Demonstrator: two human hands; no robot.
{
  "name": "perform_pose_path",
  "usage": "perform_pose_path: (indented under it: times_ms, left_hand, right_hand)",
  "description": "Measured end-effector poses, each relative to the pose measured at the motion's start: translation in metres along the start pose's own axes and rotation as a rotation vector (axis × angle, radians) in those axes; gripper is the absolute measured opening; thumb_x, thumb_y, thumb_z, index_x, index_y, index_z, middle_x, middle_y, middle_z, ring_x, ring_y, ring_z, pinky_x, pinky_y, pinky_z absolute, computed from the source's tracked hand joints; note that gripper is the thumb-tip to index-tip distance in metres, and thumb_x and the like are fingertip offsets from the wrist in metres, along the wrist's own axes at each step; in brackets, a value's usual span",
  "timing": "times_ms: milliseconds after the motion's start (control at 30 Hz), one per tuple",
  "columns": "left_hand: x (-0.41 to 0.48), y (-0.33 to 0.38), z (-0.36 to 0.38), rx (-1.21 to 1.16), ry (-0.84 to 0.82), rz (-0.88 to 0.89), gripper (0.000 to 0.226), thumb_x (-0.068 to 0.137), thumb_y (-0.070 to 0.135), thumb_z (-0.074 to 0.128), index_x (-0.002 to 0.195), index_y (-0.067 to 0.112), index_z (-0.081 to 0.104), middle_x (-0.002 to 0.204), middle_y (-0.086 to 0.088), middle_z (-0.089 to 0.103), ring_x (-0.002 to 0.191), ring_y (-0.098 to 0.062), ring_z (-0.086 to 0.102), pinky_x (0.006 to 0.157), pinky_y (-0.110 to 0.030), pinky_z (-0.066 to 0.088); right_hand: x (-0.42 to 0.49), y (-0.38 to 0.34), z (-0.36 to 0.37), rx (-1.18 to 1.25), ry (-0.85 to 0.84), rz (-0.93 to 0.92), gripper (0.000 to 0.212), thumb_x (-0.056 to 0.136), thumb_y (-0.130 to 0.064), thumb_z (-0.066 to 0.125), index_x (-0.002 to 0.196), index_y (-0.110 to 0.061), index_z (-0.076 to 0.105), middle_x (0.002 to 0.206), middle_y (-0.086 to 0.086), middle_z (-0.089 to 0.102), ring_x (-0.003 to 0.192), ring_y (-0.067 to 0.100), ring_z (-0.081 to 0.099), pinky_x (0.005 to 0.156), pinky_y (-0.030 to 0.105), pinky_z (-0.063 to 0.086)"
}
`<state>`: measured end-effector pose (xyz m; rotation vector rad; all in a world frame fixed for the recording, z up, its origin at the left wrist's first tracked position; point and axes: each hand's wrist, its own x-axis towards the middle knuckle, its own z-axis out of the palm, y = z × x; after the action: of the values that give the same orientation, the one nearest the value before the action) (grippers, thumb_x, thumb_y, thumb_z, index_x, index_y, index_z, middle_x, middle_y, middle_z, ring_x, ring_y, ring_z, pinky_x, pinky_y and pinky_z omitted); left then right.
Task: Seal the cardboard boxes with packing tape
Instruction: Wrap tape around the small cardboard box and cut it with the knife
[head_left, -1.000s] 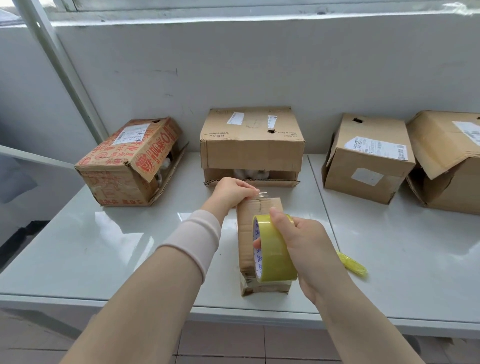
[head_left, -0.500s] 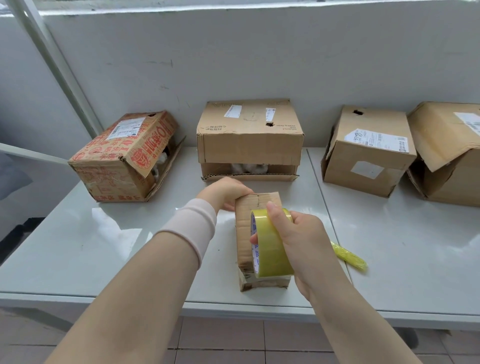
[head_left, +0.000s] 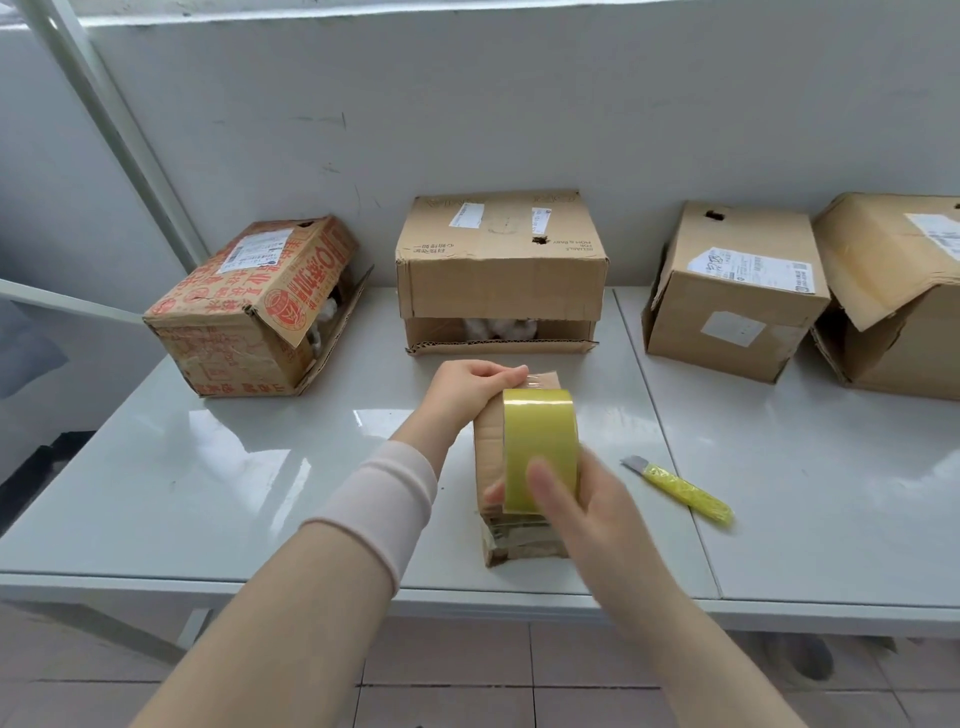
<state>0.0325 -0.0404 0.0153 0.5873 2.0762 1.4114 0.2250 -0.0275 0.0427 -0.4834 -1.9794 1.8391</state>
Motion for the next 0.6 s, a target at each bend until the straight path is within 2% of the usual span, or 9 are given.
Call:
perform_pose_path:
  times_ms: [100,200,267,400,500,600]
  left_hand:
    - [-0.001,0.002,0.001,-0.011,0.021,-0.003,0.016,0.079,0.035,0.075,0.072,0.021,0.072,0.069,0.005,0.068,0.068,-0.009,0.060,0.069,-0.021,0.048]
    - [-0.003,0.005,0.000,0.002,0.029,-0.013,0.017,0.078,0.038,0.075,0.072,0.022,0.072,0.067,0.006,0.067,0.067,-0.009,0.060,0.069,-0.021,0.047]
    - [-0.003,0.005,0.001,0.021,0.036,-0.016,0.016,0.078,0.039,0.075,0.072,0.024,0.071,0.070,0.007,0.067,0.068,-0.009,0.059,0.069,-0.021,0.047]
    - [-0.003,0.005,0.002,0.023,0.062,-0.008,0.017,0.078,0.039,0.075,0.073,0.024,0.072,0.075,0.005,0.067,0.074,-0.011,0.060,0.076,-0.024,0.050]
    - [-0.003,0.003,0.003,0.010,0.065,-0.006,0.017,0.078,0.038,0.075,0.072,0.022,0.072,0.073,0.003,0.068,0.070,-0.012,0.060,0.079,-0.027,0.050]
    - [-0.003,0.003,0.004,-0.011,0.071,0.000,0.018,0.078,0.037,0.076,0.070,0.022,0.071,0.069,0.003,0.068,0.067,-0.011,0.060,0.080,-0.028,0.051]
  right_hand:
    - [-0.013,0.019,0.003,-0.102,0.018,-0.075,0.038,0.084,-0.031,0.059,0.107,-0.001,0.059,0.084,-0.013,0.073,0.083,0.003,0.067,0.071,0.010,0.048]
    - [-0.017,0.011,0.006,-0.044,0.064,-0.107,0.040,0.081,-0.033,0.061,0.107,-0.002,0.059,0.080,-0.010,0.074,0.079,0.005,0.068,0.068,0.011,0.049]
    - [-0.028,0.005,0.005,-0.006,0.098,-0.100,0.037,0.076,-0.035,0.058,0.103,-0.010,0.060,0.075,-0.008,0.074,0.075,0.002,0.068,0.066,0.009,0.048]
    - [-0.060,0.008,0.004,-0.003,0.164,-0.002,0.027,0.071,-0.042,0.053,0.089,-0.023,0.058,0.067,-0.010,0.072,0.066,-0.001,0.066,0.059,0.008,0.047]
    - [-0.071,0.022,0.008,-0.005,0.178,0.079,0.031,0.070,-0.045,0.050,0.090,-0.023,0.056,0.066,-0.011,0.072,0.067,0.001,0.065,0.058,0.013,0.050]
    - [-0.072,0.037,0.014,-0.011,0.165,0.117,0.031,0.071,-0.044,0.050,0.092,-0.022,0.055,0.067,-0.010,0.072,0.067,-0.001,0.065,0.058,0.010,0.048]
